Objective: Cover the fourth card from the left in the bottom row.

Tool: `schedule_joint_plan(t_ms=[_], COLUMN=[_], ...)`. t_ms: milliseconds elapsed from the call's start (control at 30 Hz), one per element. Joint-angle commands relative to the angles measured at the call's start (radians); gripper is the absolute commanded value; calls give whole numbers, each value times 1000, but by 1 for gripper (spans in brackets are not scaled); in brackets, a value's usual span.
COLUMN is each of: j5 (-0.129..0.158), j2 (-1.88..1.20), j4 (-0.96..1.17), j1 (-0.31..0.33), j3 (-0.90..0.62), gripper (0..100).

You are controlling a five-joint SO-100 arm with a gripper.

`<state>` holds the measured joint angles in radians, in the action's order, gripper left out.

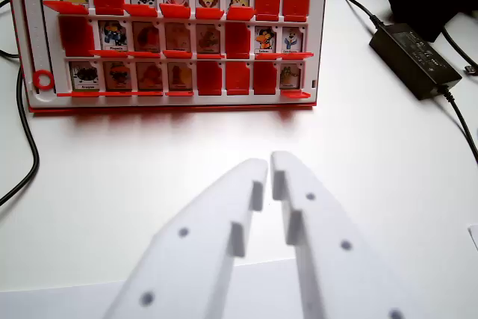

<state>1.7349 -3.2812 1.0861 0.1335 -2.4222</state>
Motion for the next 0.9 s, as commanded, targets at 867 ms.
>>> schedule_joint_plan(t_ms=[867], j5=[-71], j2=[9], j4=[-258], j1=[-170], j3=[-106], gripper=[0])
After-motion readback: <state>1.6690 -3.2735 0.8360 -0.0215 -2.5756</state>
